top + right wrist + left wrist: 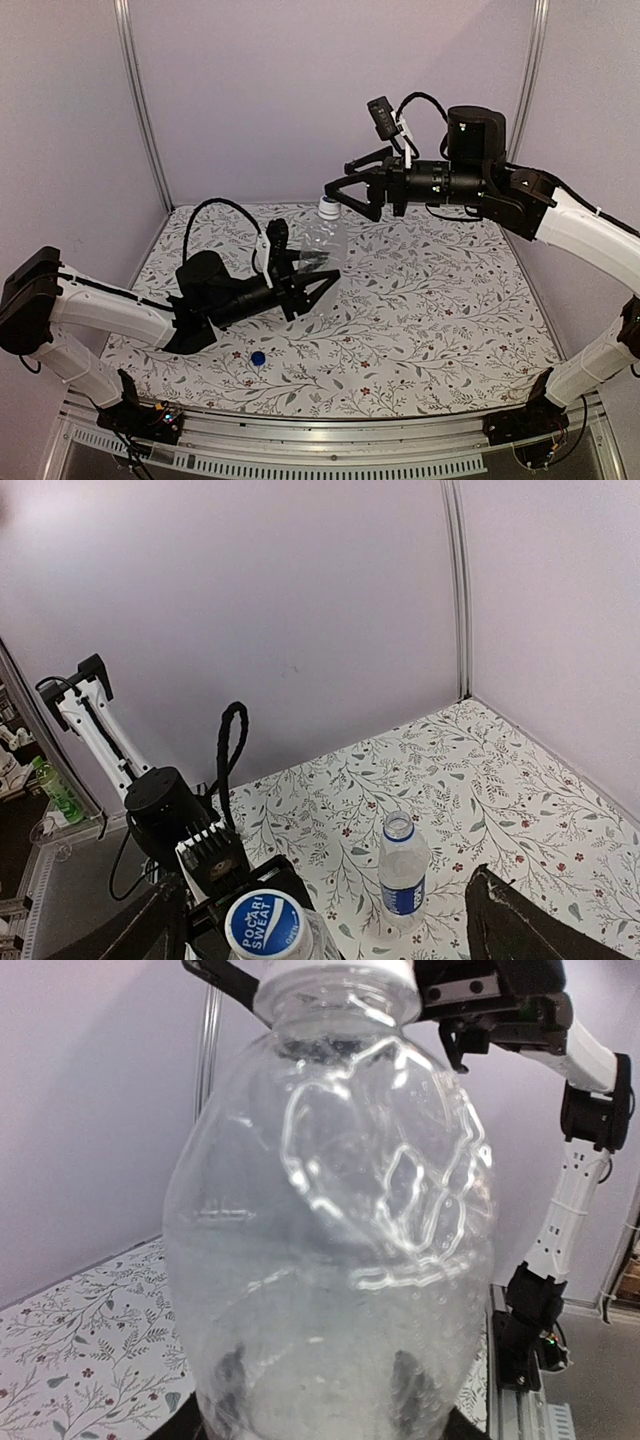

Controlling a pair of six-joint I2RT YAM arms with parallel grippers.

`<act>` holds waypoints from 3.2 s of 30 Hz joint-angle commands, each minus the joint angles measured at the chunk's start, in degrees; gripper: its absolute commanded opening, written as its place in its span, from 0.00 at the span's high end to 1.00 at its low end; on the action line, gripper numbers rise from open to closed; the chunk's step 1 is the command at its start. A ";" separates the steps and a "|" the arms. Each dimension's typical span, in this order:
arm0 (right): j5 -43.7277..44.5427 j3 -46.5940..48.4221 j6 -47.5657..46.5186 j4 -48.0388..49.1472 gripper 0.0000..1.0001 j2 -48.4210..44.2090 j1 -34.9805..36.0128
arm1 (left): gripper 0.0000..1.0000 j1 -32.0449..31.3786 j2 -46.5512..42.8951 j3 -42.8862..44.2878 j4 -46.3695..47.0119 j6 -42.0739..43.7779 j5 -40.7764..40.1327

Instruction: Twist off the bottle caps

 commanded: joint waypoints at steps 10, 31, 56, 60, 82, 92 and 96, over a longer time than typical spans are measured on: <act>10.85 4.74 4.74 -1.33 0.15 2.86 3.70 | 0.52 -0.77 -0.41 1.88 -3.22 2.69 -6.54; 7.30 4.82 4.31 -2.74 0.43 5.95 4.66 | 0.52 -0.92 -1.19 1.82 -3.90 3.35 -9.40; 5.44 4.73 4.27 -3.02 0.59 6.49 4.66 | 0.52 -0.95 -1.99 0.84 -3.84 3.39 -10.15; 5.18 4.66 3.84 -2.62 0.64 6.10 4.66 | 0.51 -0.89 -1.90 0.64 -3.83 3.29 -10.20; -23.14 1.14 -14.59 -1.56 0.77 2.15 2.73 | 0.52 -0.67 -3.12 -3.00 3.72 4.19 6.67; -38.69 1.13 -17.25 -1.69 0.75 3.64 -1.72 | 0.53 -0.46 -1.55 -3.24 7.78 2.81 18.20; -35.44 0.80 -16.60 -1.69 0.64 3.52 -2.28 | 0.53 -0.38 -1.65 -3.25 7.51 2.73 15.65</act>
